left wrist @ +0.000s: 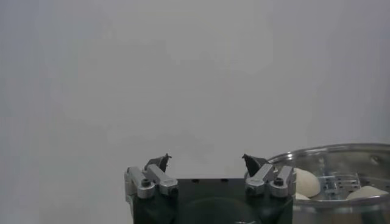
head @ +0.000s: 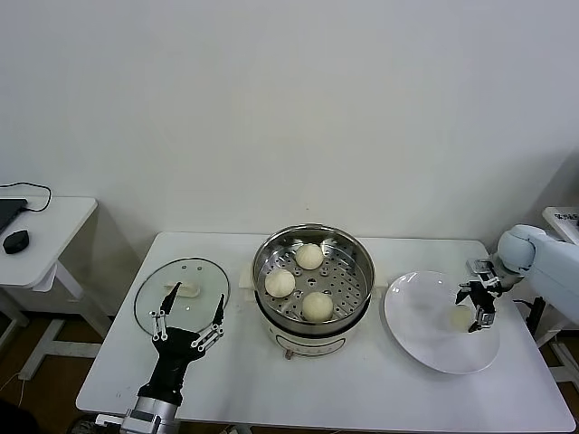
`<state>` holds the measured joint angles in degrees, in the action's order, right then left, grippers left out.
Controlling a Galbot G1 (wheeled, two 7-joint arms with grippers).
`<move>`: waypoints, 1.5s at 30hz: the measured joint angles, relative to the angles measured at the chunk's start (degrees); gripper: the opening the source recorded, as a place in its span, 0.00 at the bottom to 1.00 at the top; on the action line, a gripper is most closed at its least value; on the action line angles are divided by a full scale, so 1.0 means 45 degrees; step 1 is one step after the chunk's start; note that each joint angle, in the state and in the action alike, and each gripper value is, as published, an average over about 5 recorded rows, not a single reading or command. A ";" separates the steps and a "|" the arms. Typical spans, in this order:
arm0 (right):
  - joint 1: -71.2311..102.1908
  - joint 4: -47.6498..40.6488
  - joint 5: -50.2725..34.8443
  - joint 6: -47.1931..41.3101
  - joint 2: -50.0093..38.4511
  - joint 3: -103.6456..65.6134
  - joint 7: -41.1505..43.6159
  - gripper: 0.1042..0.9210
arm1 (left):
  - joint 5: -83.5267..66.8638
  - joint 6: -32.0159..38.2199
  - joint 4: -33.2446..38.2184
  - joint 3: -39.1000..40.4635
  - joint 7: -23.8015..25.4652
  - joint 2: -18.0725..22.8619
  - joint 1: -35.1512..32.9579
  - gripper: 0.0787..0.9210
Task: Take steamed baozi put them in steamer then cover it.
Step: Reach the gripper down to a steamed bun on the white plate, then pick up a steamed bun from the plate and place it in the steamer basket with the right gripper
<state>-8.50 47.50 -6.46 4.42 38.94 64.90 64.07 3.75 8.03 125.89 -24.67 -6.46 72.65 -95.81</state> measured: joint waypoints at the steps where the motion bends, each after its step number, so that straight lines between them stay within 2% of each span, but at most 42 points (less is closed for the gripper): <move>1: 0.0021 -0.0009 -0.0004 -0.0008 -0.0004 -0.0008 -0.0021 0.82 | 0.0000 0.0004 -0.0002 -0.0006 0.0000 -0.0001 -0.0002 0.88; 6: -0.0001 0.0070 -0.0069 -0.0044 -0.0092 0.0004 -0.0093 0.70 | 0.0002 0.0038 -0.0012 -0.0020 -0.0003 -0.0011 -0.0003 0.88; 10: -0.0189 0.0231 -0.0143 -0.0085 -0.0186 0.0119 -0.0104 0.67 | 0.0002 0.0041 0.0002 0.0013 -0.0007 -0.0041 0.0020 0.88; 18: -0.1762 0.1130 -0.0422 -0.0338 -0.0265 0.0940 0.0596 0.66 | 0.0000 0.0018 0.0048 0.0081 -0.0010 -0.0184 0.0075 0.88; 24: -0.4377 0.2242 -0.1538 -0.0832 0.0137 0.2575 0.1448 0.66 | -0.0003 0.0017 0.0063 0.0154 -0.0016 -0.0270 0.0146 0.88; 36: -0.8338 0.4449 -0.5111 -0.2260 0.2267 0.5332 0.1553 0.65 | -0.0004 -0.0001 0.0129 0.0272 -0.0034 -0.0385 0.0193 0.88; 45: -0.8856 0.5038 -0.6347 -0.3064 0.4123 0.6187 0.0936 0.65 | -0.0034 0.0009 0.0047 0.0223 -0.0059 -0.0382 0.0246 0.88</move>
<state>-48.35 70.17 -35.02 -9.37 57.49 92.74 68.29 3.60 8.07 126.10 -23.67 -6.72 70.93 -94.70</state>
